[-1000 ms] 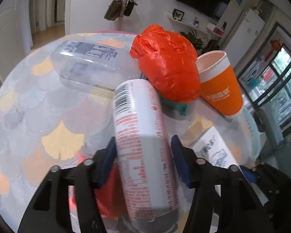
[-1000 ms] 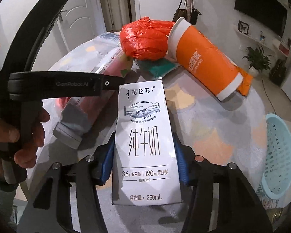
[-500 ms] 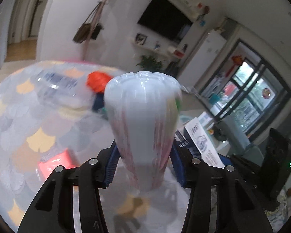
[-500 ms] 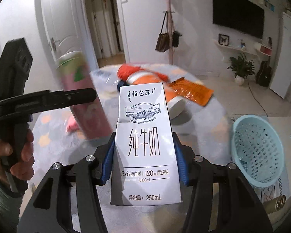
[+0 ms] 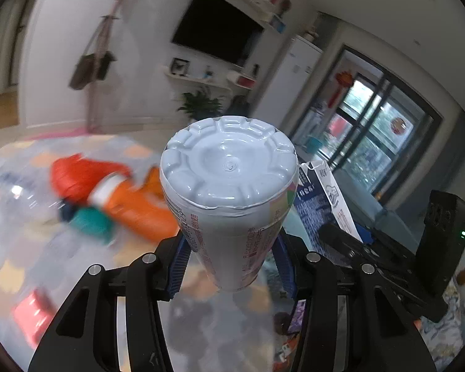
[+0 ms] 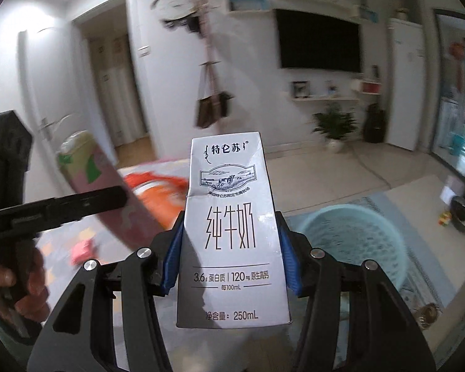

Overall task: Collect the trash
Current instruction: 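Carry the spray can and milk carton over the blue basket and release both, then move both tools back over the table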

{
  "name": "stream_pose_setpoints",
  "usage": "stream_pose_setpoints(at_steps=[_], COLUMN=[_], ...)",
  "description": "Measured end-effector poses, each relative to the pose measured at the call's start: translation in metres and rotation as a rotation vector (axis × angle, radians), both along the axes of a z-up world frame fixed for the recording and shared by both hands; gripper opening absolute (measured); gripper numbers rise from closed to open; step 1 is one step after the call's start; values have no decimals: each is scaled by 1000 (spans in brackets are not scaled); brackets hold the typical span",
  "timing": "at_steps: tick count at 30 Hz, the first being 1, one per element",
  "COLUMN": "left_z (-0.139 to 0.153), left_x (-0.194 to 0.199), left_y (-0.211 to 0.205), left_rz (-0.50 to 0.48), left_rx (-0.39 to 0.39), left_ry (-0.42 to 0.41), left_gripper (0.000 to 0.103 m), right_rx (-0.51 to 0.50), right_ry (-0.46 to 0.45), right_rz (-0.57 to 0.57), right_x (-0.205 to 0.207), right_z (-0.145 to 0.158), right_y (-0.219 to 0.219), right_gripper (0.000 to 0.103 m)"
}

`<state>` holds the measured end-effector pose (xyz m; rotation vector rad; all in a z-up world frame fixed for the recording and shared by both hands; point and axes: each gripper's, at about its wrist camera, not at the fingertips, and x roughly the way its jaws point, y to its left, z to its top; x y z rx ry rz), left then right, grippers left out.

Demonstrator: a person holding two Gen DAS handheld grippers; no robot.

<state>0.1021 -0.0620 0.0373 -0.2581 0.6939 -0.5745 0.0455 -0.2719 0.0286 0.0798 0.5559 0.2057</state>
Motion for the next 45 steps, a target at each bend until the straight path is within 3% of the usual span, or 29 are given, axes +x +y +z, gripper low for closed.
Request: stream_pose_setpoints(at_steps=[9, 20, 25, 31, 38, 41, 45], left_z=[-1, -51, -77, -87, -70, -60, -41], left_x=[51, 98, 119, 128, 117, 109, 93], left_y=[-101, -193, -205, -203, -198, -189, -171], left_rz=[-145, -203, -203, -196, -166, -152, -135], left_rx=[25, 230, 262, 266, 239, 213, 165], left_ry=[-14, 9, 71, 100, 54, 39, 12], left_gripper=[47, 47, 47, 47, 59, 61, 65], right_rx=[19, 51, 88, 99, 107, 111, 107], right_ry=[36, 224, 306, 349, 356, 352, 326], right_rz=[-265, -564, -607, -615, -591, -578, -558], right_x=[40, 85, 100, 109, 108, 101, 92], right_z=[-29, -114, -141, -160, -160, -155, -140], right_y=[-87, -140, -156, -157, -153, -151, -142], right_gripper=[50, 50, 51, 51, 51, 59, 60])
